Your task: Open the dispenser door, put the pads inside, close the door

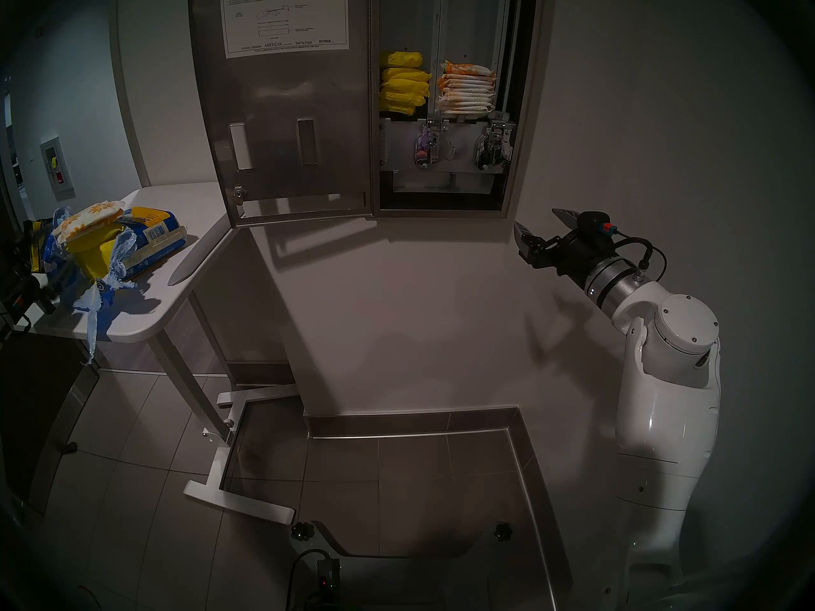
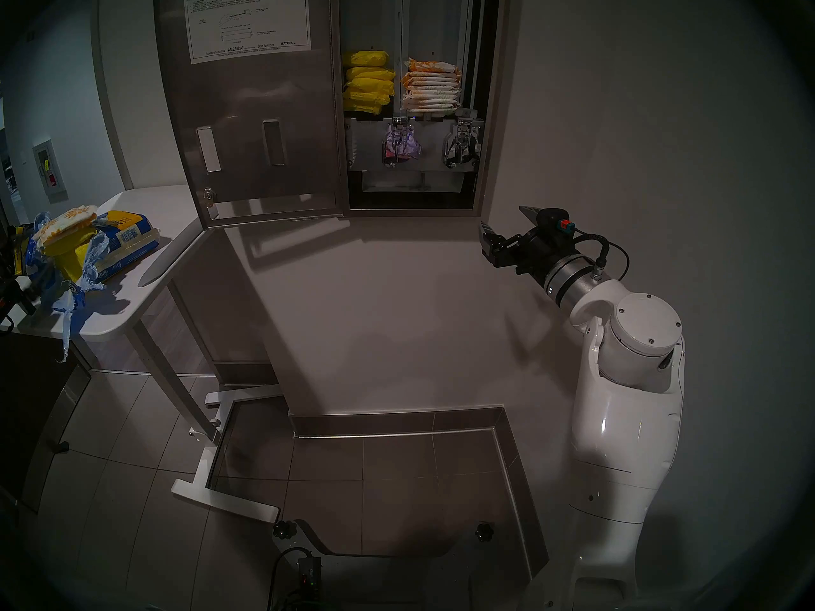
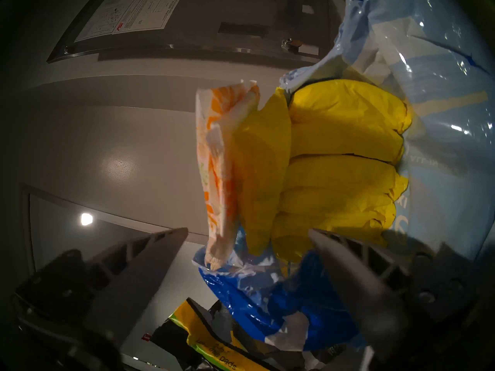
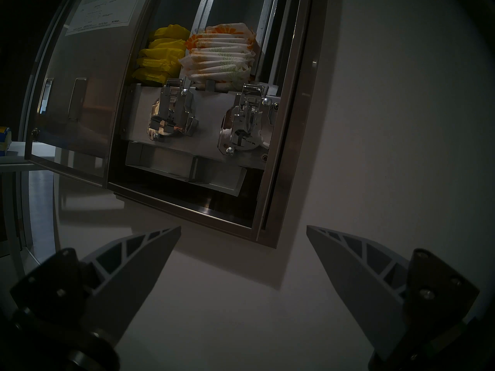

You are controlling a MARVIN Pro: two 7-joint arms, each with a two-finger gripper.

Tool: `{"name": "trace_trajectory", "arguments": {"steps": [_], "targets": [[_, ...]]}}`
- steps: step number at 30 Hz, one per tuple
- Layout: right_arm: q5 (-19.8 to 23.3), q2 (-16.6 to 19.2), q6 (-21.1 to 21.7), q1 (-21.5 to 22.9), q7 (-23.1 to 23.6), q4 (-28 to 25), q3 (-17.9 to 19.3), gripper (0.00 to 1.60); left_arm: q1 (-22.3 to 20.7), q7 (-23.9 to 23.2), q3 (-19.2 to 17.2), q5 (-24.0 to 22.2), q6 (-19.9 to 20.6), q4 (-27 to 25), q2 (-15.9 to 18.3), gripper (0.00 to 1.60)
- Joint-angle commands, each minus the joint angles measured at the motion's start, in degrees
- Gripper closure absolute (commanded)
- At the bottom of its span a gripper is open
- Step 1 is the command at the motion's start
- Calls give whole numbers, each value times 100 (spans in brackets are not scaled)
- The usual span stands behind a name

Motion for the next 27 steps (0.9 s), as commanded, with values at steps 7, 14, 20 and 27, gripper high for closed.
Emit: {"name": "trace_trajectory", "arguments": {"steps": [7,14,20,27], "targets": [[30,15,-33,119,-4,-182,-4,0,-435,277,119,136,-97,118,190,0],[32,19,-35,119,-7,-177,-6,0,-650,355,207,151,-111,174,310,0],[34,20,-35,118,-8,-178,-7,0,-697,368,193,124,-153,163,339,0],[37,22,-33,117,-11,-181,-8,0,-639,340,94,97,-234,123,296,0]]}}
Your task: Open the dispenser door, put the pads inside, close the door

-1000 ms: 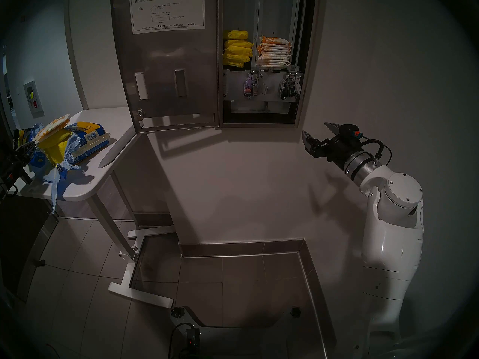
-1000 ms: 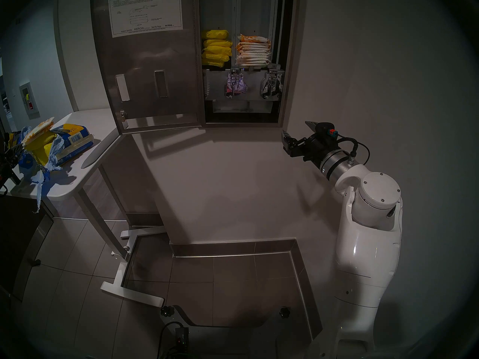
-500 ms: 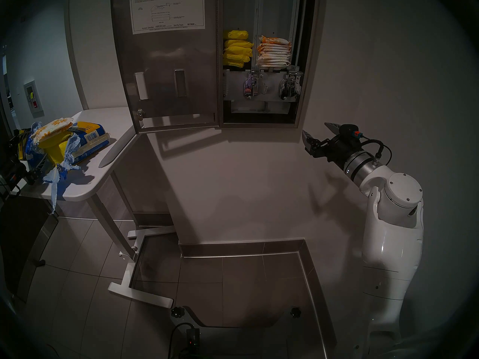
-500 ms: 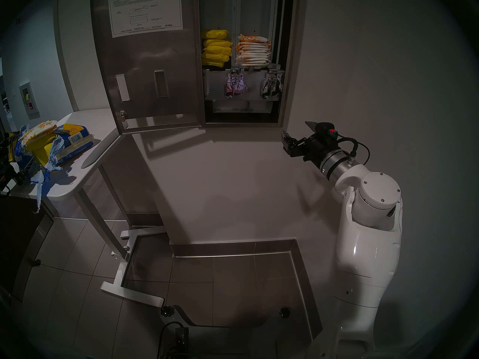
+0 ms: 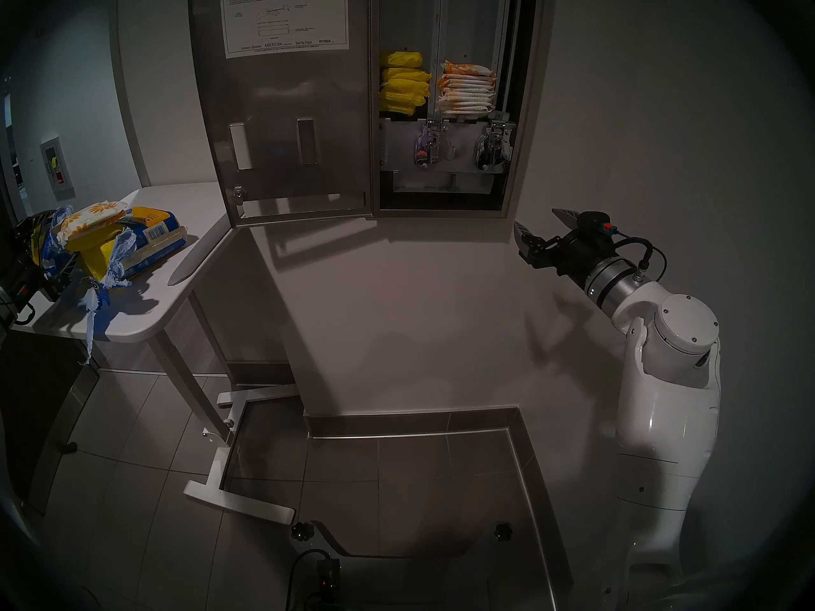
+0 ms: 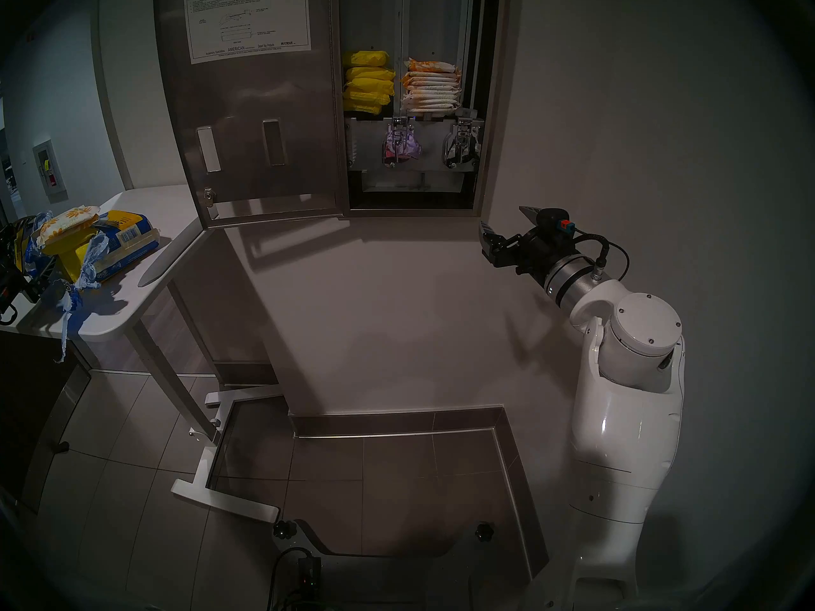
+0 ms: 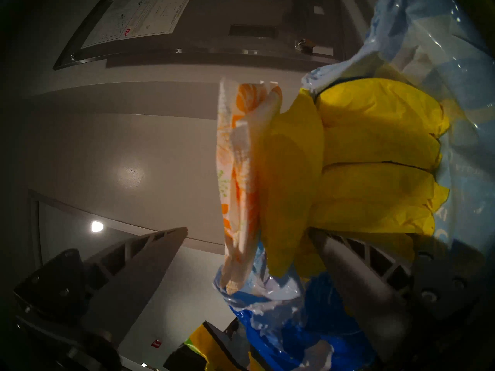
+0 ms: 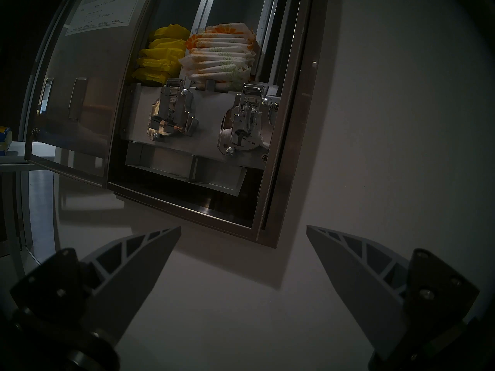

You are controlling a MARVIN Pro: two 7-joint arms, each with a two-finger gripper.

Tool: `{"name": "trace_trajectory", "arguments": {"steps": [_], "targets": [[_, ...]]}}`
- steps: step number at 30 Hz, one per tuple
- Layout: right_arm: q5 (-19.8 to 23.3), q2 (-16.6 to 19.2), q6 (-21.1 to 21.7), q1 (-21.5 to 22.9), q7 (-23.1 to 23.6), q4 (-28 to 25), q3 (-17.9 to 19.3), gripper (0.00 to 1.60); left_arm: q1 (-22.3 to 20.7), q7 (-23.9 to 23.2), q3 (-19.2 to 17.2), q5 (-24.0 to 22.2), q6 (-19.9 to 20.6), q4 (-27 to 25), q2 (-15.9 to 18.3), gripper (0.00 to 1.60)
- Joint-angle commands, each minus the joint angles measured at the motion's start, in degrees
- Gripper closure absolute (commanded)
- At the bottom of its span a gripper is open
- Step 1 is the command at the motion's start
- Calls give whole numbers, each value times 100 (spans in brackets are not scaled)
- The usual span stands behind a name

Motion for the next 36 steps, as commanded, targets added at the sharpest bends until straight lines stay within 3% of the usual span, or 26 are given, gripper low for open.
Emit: {"name": "trace_trajectory", "arguments": {"steps": [1,36], "targets": [[28,12,-33,119,-3,-182,-3,0,-141,94,-193,-107,-62,-127,152,0],[40,22,-30,115,-15,-185,-9,0,137,-239,-495,-402,-155,-341,-32,0]]}}
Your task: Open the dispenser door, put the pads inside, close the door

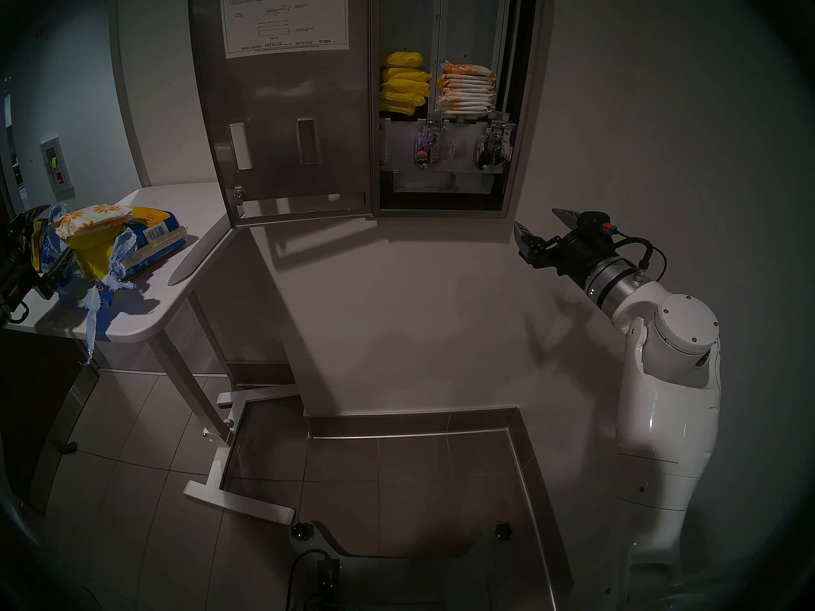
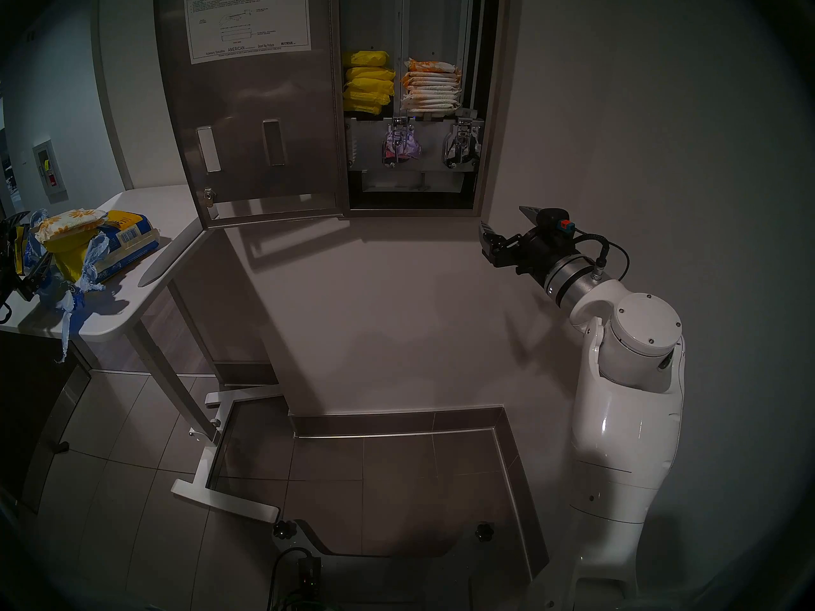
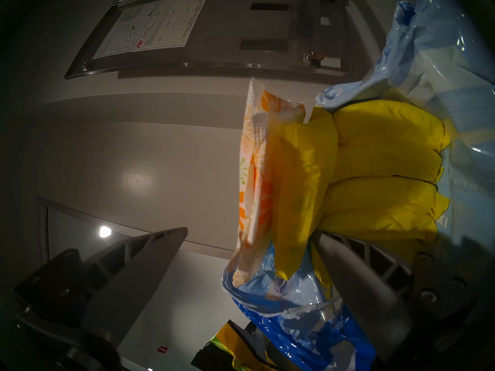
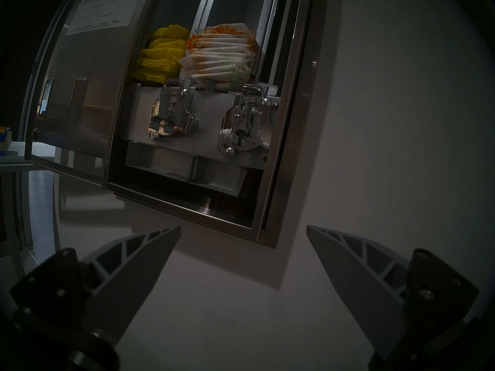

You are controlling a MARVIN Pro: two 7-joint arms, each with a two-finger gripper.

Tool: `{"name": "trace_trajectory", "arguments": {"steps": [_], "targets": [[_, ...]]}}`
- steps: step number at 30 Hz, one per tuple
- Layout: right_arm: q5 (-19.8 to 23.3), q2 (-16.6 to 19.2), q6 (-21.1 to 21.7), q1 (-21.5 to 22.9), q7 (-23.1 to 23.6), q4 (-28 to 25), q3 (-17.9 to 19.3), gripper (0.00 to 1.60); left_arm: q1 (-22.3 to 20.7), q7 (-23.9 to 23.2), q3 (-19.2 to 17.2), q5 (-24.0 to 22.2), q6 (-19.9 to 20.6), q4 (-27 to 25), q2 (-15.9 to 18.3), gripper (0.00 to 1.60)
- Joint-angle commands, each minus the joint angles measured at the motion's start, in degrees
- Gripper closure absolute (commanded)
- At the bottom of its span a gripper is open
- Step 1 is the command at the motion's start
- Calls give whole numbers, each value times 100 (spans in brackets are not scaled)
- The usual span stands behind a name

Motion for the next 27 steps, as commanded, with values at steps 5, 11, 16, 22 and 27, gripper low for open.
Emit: {"name": "trace_trajectory", "arguments": {"steps": [5,11,16,22,27], "targets": [[29,14,-31,117,-5,-184,-4,0,97,-110,-300,-229,-2,-178,98,0],[31,16,-31,117,-6,-184,-5,0,196,-221,-443,-331,-14,-204,113,0],[32,18,-31,116,-8,-183,-5,0,267,-295,-546,-420,-22,-240,118,0],[34,20,-31,116,-10,-183,-7,0,327,-382,-629,-520,-23,-286,107,0],[36,21,-31,115,-11,-182,-7,0,334,-419,-668,-585,-19,-322,117,0]]}}
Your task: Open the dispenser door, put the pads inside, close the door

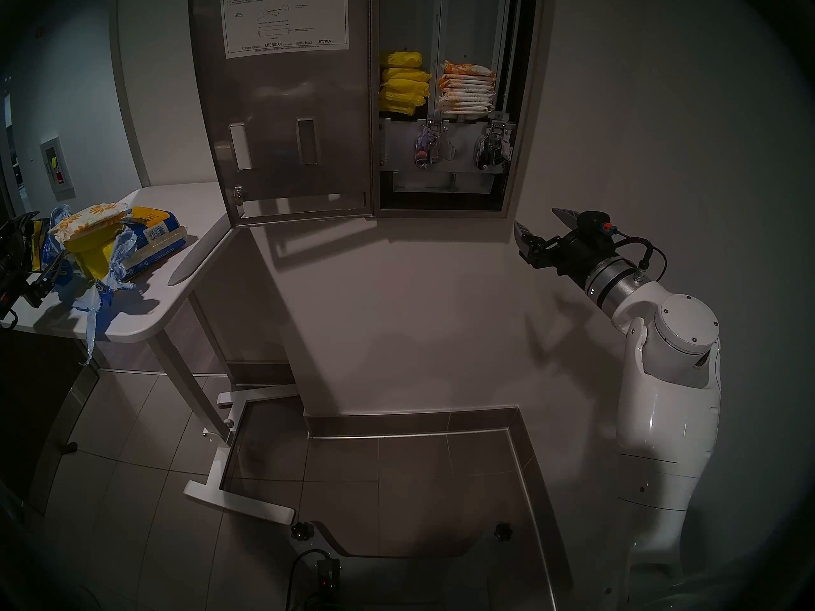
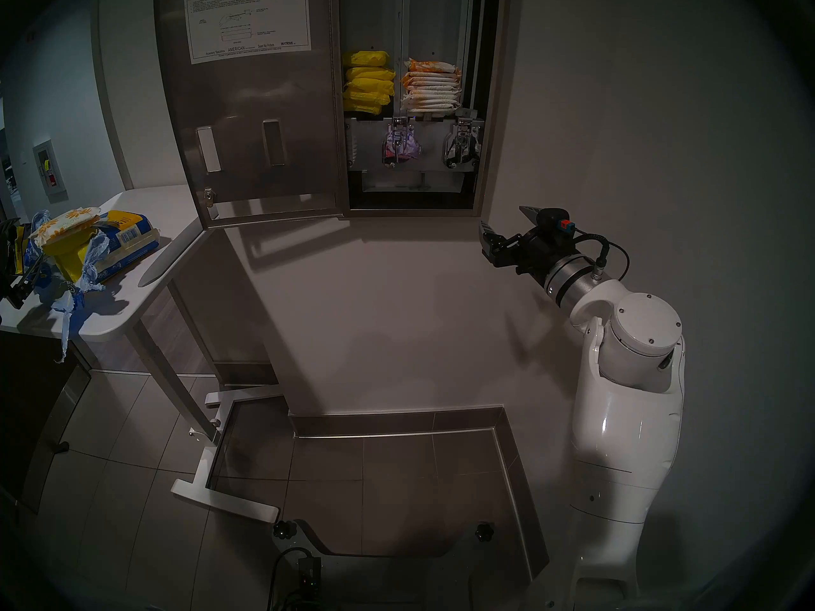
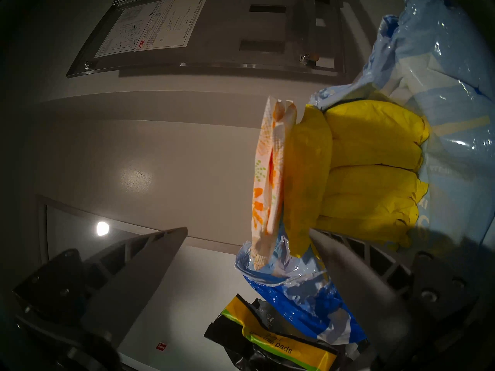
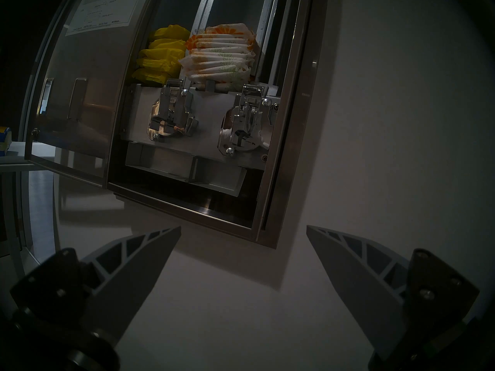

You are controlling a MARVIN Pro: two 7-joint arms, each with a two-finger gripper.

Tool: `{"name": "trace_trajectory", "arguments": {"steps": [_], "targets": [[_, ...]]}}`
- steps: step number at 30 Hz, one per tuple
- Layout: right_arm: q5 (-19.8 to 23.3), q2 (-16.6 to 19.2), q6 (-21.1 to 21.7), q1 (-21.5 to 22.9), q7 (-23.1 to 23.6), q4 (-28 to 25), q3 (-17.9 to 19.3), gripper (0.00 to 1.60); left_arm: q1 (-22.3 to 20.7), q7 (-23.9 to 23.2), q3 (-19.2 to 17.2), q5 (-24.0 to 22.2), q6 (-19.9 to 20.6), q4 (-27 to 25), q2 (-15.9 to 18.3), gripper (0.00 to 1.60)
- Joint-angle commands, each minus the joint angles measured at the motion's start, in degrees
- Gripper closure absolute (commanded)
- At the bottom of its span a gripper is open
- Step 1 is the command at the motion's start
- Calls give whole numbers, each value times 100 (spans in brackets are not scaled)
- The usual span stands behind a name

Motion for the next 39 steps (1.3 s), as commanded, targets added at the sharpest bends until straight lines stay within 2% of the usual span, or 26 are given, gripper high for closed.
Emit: {"name": "trace_trajectory", "arguments": {"steps": [1,39], "targets": [[26,13,-31,117,-3,-182,-3,0,-60,15,-189,-210,19,-172,145,0],[39,25,-29,112,-17,-184,-10,0,-208,-66,80,-310,227,-367,236,0]]}}
